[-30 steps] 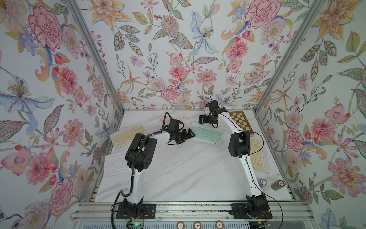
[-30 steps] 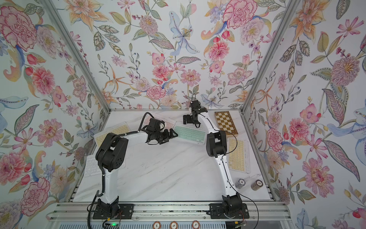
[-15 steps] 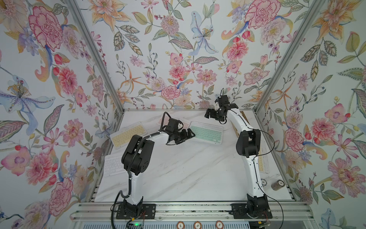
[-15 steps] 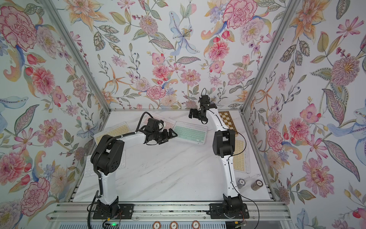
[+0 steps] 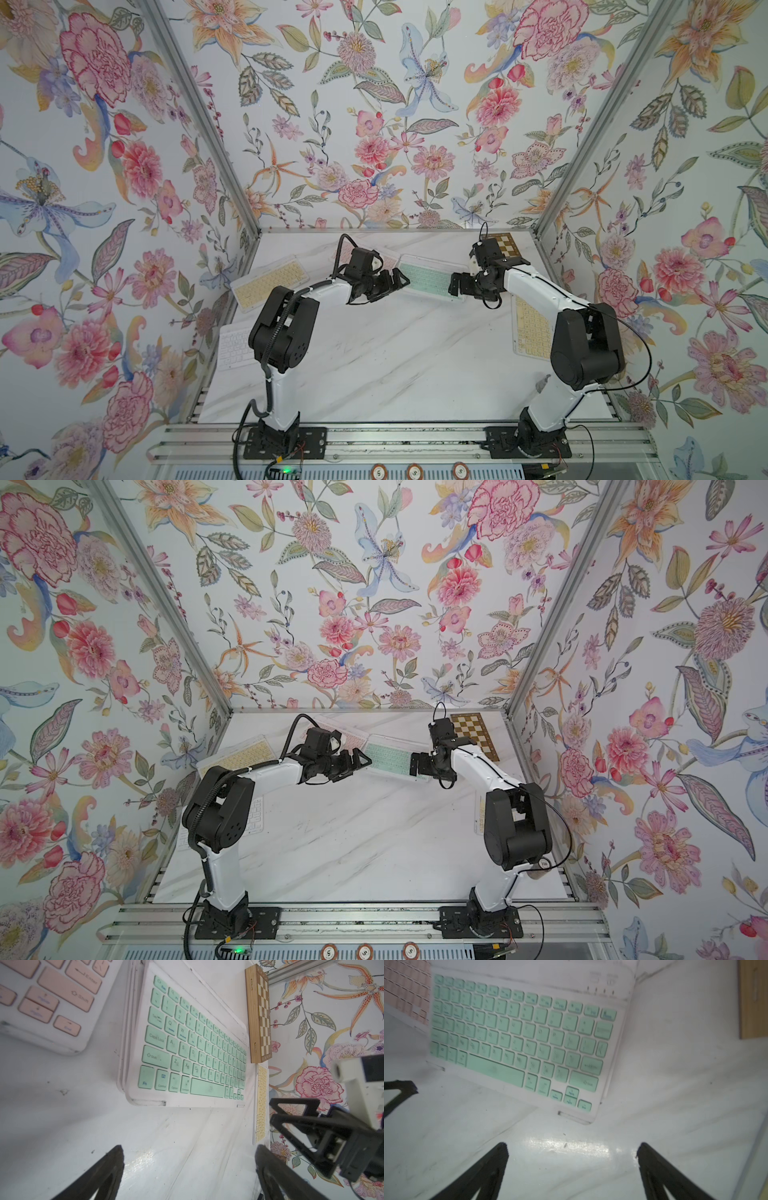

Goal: Stack the numeric keypads
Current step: Adjust the numeric keypad.

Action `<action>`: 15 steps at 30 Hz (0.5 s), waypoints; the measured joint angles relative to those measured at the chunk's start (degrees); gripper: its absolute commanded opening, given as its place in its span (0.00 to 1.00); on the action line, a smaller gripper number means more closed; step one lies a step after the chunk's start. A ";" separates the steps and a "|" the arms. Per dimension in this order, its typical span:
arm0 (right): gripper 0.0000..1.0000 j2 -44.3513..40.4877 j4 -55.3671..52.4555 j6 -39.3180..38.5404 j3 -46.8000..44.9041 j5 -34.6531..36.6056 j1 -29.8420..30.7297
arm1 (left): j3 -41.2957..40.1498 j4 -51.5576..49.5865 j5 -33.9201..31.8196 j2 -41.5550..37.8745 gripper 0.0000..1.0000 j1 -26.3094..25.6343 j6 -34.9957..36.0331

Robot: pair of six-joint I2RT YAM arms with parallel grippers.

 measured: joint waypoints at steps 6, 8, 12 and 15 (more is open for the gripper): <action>0.99 -0.28 2.73 2.16 -9.92 1.92 1.90 | 0.00 1.97 0.22 0.00 0.99 -1.57 -1.18; 0.99 1.57 4.11 3.04 -9.92 2.99 2.25 | 0.00 2.75 0.48 0.02 0.99 -2.16 -1.55; 0.99 5.03 5.90 4.39 -7.06 6.12 2.80 | -0.04 3.28 1.20 0.02 0.99 -2.64 -1.95; 0.99 7.54 7.30 5.42 -4.50 8.24 2.84 | -0.55 3.37 1.31 0.02 1.00 -2.64 -1.95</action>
